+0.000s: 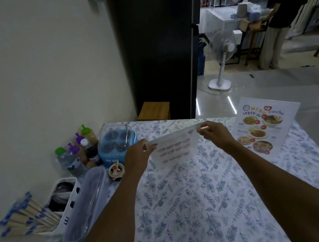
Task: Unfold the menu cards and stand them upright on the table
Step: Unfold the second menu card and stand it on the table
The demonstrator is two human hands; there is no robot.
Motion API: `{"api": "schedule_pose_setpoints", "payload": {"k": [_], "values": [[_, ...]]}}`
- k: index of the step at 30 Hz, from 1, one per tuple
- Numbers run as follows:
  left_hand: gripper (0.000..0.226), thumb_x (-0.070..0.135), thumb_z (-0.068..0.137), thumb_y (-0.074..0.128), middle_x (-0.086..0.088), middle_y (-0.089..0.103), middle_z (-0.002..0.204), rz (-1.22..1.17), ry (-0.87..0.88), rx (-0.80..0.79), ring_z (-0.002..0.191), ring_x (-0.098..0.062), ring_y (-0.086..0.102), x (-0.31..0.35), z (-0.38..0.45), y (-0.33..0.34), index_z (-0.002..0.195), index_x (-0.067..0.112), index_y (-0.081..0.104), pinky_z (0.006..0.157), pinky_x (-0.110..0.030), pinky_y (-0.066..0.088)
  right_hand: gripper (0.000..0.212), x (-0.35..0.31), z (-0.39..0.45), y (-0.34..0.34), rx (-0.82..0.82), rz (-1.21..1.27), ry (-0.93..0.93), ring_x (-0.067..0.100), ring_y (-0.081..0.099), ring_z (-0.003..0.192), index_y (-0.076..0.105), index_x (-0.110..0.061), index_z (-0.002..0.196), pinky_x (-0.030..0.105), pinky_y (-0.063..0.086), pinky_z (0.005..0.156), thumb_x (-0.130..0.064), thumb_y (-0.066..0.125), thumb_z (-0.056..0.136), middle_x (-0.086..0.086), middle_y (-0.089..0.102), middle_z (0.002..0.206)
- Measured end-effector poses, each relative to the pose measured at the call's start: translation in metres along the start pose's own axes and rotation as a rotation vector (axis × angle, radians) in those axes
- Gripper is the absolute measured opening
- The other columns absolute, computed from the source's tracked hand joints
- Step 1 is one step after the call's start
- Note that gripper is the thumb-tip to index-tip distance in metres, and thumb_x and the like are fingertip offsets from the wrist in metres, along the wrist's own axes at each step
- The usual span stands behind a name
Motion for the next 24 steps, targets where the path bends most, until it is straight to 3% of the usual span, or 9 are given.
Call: {"api": "schedule_pose_setpoints", "payload": {"k": [2,5,8,12,18,21,23,24], "values": [[0.038,0.046,0.084,0.072,-0.005,0.062,0.067,-0.057,-0.018,-0.024,0.062,-0.019,0.058,0.002,0.007,-0.002,0.075,0.011,0.06,0.061,-0.041,0.049,0.018,-0.002,0.003,-0.001,0.002,0.006,0.03,0.02,0.071,0.083,0.07,-0.021,0.104,0.038,0.059,0.076,-0.031,0.066,0.091,0.004,0.075,0.094],[0.033,0.045,0.082,0.075,0.002,0.07,0.077,-0.091,-0.048,-0.068,0.071,-0.015,0.066,0.001,0.008,0.006,0.084,0.013,0.067,0.068,-0.043,0.058,0.017,0.005,0.0,0.005,-0.009,0.02,0.063,0.017,0.072,0.086,0.068,-0.015,0.105,0.025,0.058,0.074,-0.024,0.065,0.092,0.007,0.075,0.096],[0.033,0.044,0.081,0.075,0.003,0.071,0.08,-0.067,-0.054,-0.083,0.073,-0.014,0.067,0.006,0.017,0.009,0.085,0.012,0.068,0.067,-0.039,0.058,0.018,0.011,0.004,0.004,-0.023,0.117,0.093,0.022,0.073,0.091,0.066,-0.011,0.107,0.038,0.061,0.083,-0.021,0.064,0.092,0.011,0.074,0.098],[0.028,0.039,0.084,0.075,0.003,0.068,0.075,-0.092,-0.06,-0.079,0.071,-0.015,0.066,0.022,0.04,0.001,0.076,0.016,0.061,0.059,-0.028,0.05,0.015,0.003,0.032,-0.003,-0.028,0.097,0.061,0.019,0.073,0.091,0.065,-0.016,0.105,0.041,0.06,0.085,-0.025,0.063,0.093,0.008,0.074,0.099],[0.034,0.04,0.083,0.076,-0.006,0.071,0.081,-0.065,-0.088,-0.022,0.072,-0.022,0.07,0.027,0.075,0.001,0.085,0.007,0.066,0.067,-0.042,0.06,0.015,-0.008,0.071,-0.002,-0.007,0.105,0.018,0.019,0.07,0.093,0.064,-0.013,0.105,0.039,0.061,0.083,-0.024,0.061,0.095,0.006,0.07,0.102],[0.03,0.036,0.086,0.074,-0.006,0.072,0.089,-0.069,-0.141,-0.022,0.078,-0.021,0.07,0.02,0.077,0.013,0.091,0.008,0.065,0.065,-0.031,0.058,0.017,0.003,0.079,0.012,-0.031,0.057,0.052,0.019,0.07,0.093,0.062,-0.014,0.107,0.038,0.06,0.082,-0.026,0.057,0.096,0.005,0.07,0.102],[0.026,0.034,0.087,0.074,-0.004,0.07,0.088,-0.068,-0.185,0.012,0.077,-0.019,0.068,0.014,0.077,0.019,0.087,0.011,0.061,0.059,-0.022,0.05,0.019,0.006,0.085,0.021,-0.011,0.034,0.053,0.019,0.068,0.093,0.06,-0.014,0.111,0.029,0.058,0.073,-0.027,0.054,0.098,0.006,0.069,0.105],[0.026,0.033,0.086,0.075,-0.005,0.071,0.089,-0.062,-0.191,0.03,0.077,-0.02,0.068,0.012,0.078,0.021,0.085,0.012,0.06,0.059,-0.023,0.05,0.02,0.005,0.089,0.023,-0.004,0.013,0.044,0.018,0.067,0.091,0.06,-0.013,0.112,0.023,0.055,0.068,-0.026,0.053,0.099,0.006,0.068,0.106]]}}
Point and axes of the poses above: each hand's wrist, its own z-axis towards the middle knuckle, its own y-axis out of the palm, x = y × z, the point moved 2 cm from there along z, towards the middle knuckle
